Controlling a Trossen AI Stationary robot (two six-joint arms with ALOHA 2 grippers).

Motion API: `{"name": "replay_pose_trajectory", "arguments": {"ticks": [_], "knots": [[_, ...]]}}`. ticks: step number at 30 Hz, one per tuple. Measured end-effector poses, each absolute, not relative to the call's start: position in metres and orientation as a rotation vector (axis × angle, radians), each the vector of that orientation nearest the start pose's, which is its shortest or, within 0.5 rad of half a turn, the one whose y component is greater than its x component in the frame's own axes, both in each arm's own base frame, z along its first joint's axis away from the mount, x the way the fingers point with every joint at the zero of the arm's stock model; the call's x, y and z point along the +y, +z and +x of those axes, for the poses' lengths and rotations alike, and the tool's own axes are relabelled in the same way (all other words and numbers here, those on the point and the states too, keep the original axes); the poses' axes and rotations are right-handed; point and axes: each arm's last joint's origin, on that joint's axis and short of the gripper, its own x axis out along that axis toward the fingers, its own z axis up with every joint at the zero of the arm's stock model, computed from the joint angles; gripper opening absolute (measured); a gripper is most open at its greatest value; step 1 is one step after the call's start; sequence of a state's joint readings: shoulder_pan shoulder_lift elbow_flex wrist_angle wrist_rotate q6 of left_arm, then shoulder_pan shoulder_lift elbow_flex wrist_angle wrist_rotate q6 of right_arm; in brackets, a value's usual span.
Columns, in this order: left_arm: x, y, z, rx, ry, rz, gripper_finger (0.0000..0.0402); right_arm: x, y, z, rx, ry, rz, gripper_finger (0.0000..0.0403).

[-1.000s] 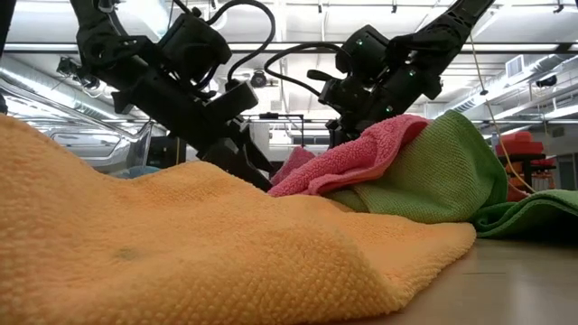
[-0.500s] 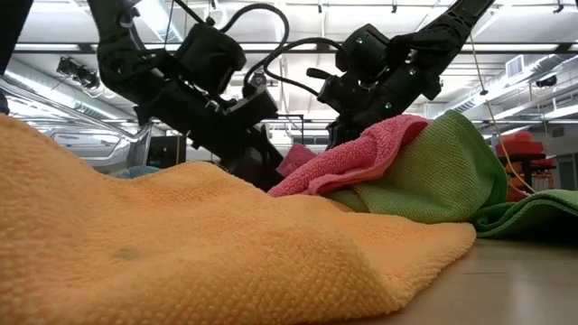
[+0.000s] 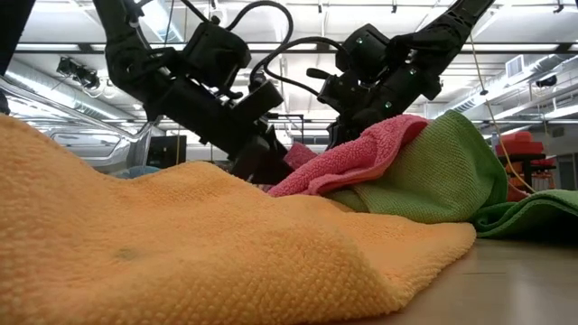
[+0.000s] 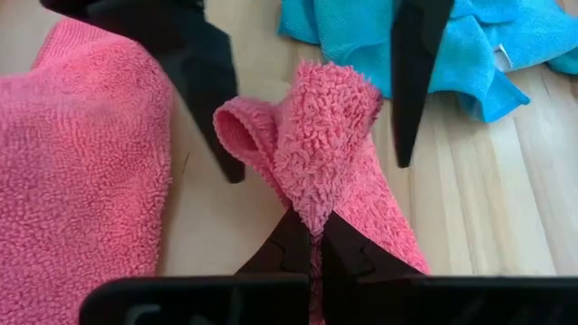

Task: Fold microfiber towels
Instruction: Put the top pink microfiber cloth into the transparent bin

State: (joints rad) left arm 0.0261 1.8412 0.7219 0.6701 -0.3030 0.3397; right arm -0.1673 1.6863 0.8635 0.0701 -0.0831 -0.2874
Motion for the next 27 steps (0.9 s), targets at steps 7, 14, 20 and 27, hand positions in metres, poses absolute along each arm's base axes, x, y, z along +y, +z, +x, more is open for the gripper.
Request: {"name": "replay_pose_trajectory", "arguments": {"ticks": [7, 14, 20, 27], "knots": [[0.021, 0.124, 0.337, 0.482, 0.256, 0.381, 0.0256, -0.053, 0.161, 0.327, 0.752, 0.032, -0.19, 0.001], [0.018, 0.124, 0.337, 0.482, 0.252, 0.376, 0.0163, -0.053, 0.161, 0.327, 0.756, 0.027, -0.184, 0.0059], [0.016, 0.126, 0.335, 0.502, 0.252, 0.334, 0.0089, -0.052, 0.159, 0.326, 0.775, 0.037, -0.168, 0.011], [0.021, 0.145, 0.322, 0.579, 0.268, 0.274, 0.0015, -0.054, 0.169, 0.322, 0.759, 0.027, -0.166, 0.0159]]}}
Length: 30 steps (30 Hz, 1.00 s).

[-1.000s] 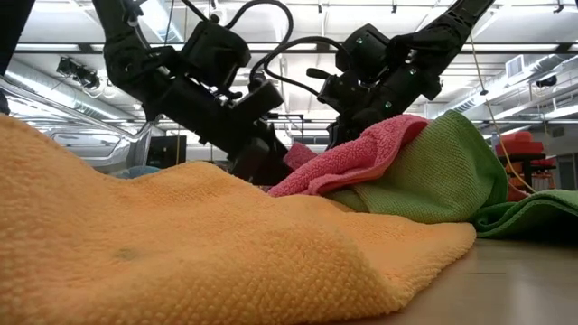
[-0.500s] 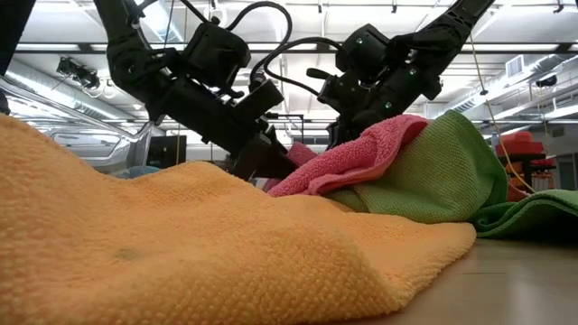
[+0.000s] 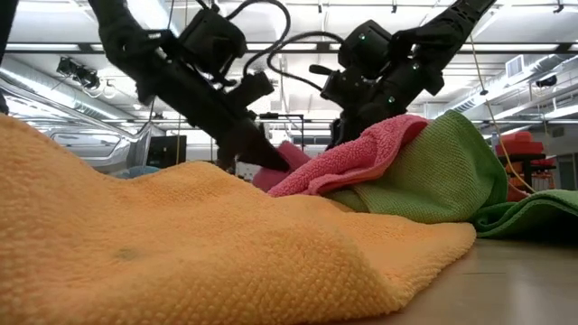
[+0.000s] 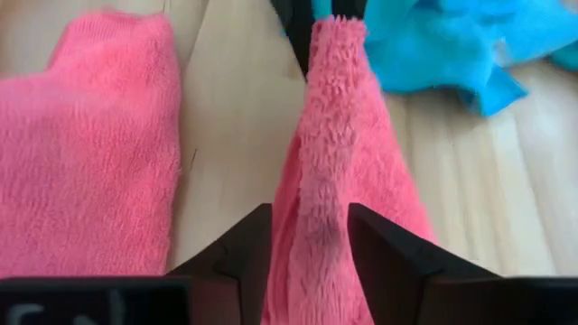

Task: Fold microfiber towels
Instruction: Put the top pink microfiber cloth into the transparent bin

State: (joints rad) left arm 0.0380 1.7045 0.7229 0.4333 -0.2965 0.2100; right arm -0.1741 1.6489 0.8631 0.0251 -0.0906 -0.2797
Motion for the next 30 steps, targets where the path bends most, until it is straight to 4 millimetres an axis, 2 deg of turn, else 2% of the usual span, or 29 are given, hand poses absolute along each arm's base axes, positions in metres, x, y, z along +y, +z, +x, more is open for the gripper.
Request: {"name": "replay_pose_trajectory", "arguments": {"ticks": [6, 9, 13, 17, 22, 26, 30], "knots": [[0.022, 0.169, 0.309, 0.589, 0.29, 0.19, 0.0038, -0.063, 0.191, 0.31, 0.729, -0.017, -0.147, 0.0174], [0.021, 0.18, 0.301, 0.596, 0.295, 0.167, 0.0031, -0.068, 0.199, 0.306, 0.711, -0.054, -0.114, 0.0173], [0.021, 0.191, 0.292, 0.604, 0.297, 0.16, 0.0015, -0.071, 0.2, 0.303, 0.716, -0.083, -0.064, 0.017], [0.02, 0.202, 0.284, 0.602, 0.306, 0.13, 0.0018, -0.074, 0.2, 0.3, 0.733, -0.093, -0.069, 0.017], [0.02, 0.213, 0.273, 0.703, 0.311, 0.113, 0.003, -0.079, 0.2, 0.299, 0.74, -0.106, -0.074, 0.017], [0.02, 0.229, 0.273, 0.777, 0.331, 0.061, 0.0014, -0.082, 0.2, 0.298, 0.74, -0.115, -0.07, 0.017], [0.02, 0.246, 0.272, 0.848, 0.359, 0.005, 0.0018, -0.082, 0.199, 0.298, 0.748, -0.113, -0.069, 0.017]]}}
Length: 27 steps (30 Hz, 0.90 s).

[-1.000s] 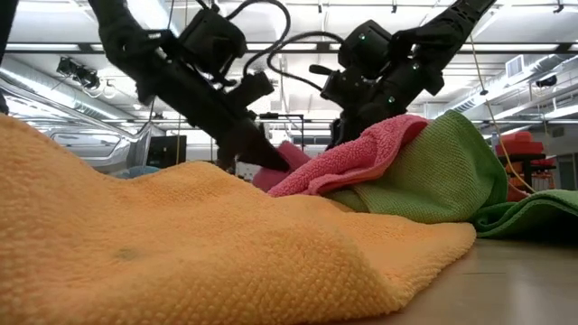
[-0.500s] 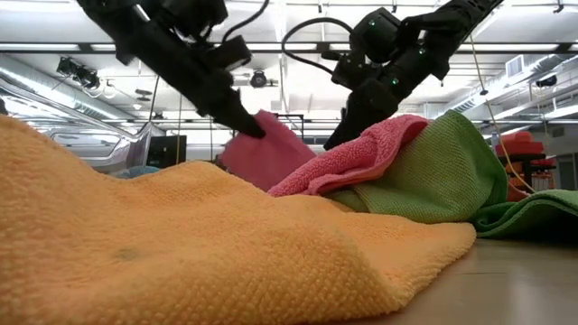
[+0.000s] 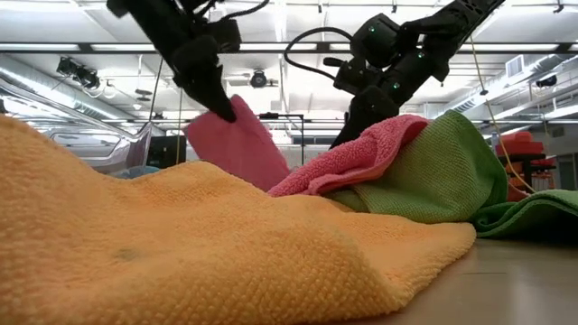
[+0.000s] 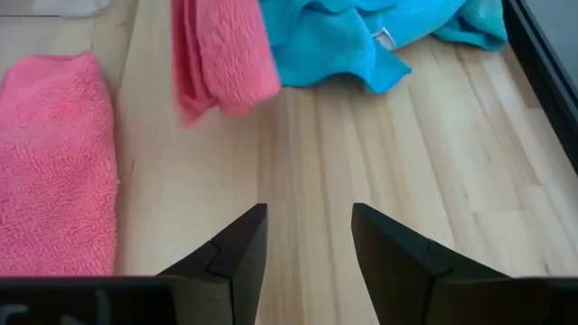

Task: Fold microfiber towels
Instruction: Put the top pink microfiber cloth into the transparent bin

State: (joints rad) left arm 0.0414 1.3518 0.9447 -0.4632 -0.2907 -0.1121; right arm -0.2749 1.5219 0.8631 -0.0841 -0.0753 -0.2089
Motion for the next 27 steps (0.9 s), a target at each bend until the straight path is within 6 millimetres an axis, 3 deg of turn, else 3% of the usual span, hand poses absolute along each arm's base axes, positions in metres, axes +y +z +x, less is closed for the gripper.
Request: {"name": "replay_pose_trajectory", "arguments": {"ticks": [4, 12, 19, 27], "knots": [[0.015, 0.261, 0.271, 0.895, 0.374, -0.045, 0.0034, -0.082, 0.199, 0.297, 0.758, -0.106, -0.08, 0.017], [-0.01, 0.288, 0.268, 0.914, 0.355, -0.121, 0.0014, -0.084, 0.199, 0.296, 0.76, -0.073, -0.183, 0.0169], [-0.034, 0.306, 0.245, 0.852, 0.355, -0.299, 0.0027, -0.105, 0.214, 0.288, 0.69, -0.114, -0.254, 0.0156], [-0.04, 0.328, 0.218, 0.763, 0.358, -0.511, 0.002, -0.126, 0.228, 0.275, 0.635, -0.153, -0.265, 0.0144]]}}
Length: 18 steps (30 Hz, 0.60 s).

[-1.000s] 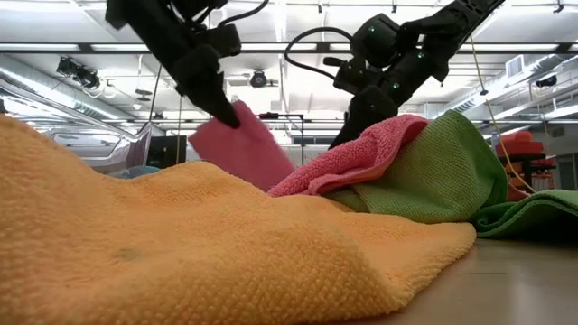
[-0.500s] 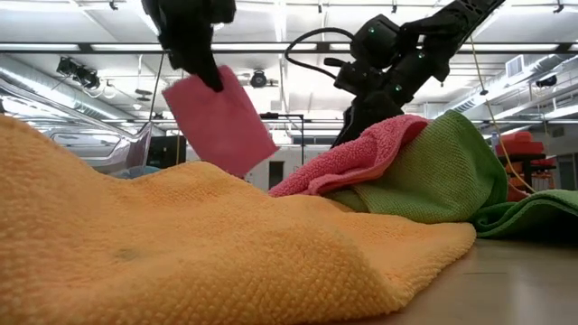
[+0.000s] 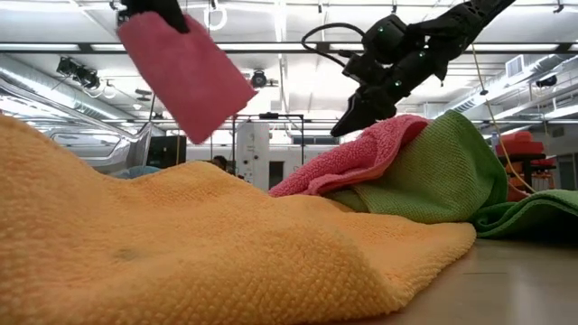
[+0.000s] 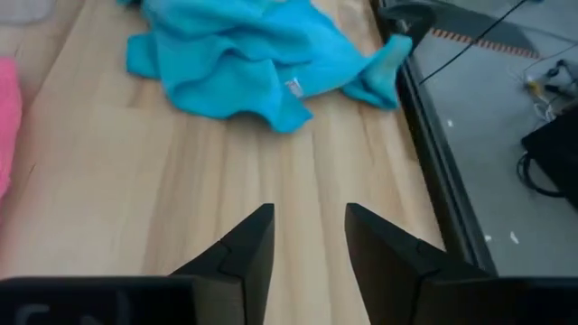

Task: Fold microfiber towels
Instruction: Put the top pink microfiber cloth into the transparent bin

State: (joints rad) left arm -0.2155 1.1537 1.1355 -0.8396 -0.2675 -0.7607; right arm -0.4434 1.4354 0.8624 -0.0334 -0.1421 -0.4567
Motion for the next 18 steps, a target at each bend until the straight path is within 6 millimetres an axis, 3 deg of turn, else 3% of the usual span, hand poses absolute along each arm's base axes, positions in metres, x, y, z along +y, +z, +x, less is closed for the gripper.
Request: {"name": "replay_pose_trajectory", "arguments": {"ticks": [7, 18], "knots": [[-0.054, 0.331, 0.198, 0.815, 0.35, -0.654, 0.0022, -0.13, 0.241, 0.267, 0.582, -0.169, -0.269, 0.0138], [-0.078, 0.335, 0.184, 0.912, 0.181, -0.797, 0.0033, -0.131, 0.241, 0.266, 0.578, -0.154, -0.259, 0.0138]]}}
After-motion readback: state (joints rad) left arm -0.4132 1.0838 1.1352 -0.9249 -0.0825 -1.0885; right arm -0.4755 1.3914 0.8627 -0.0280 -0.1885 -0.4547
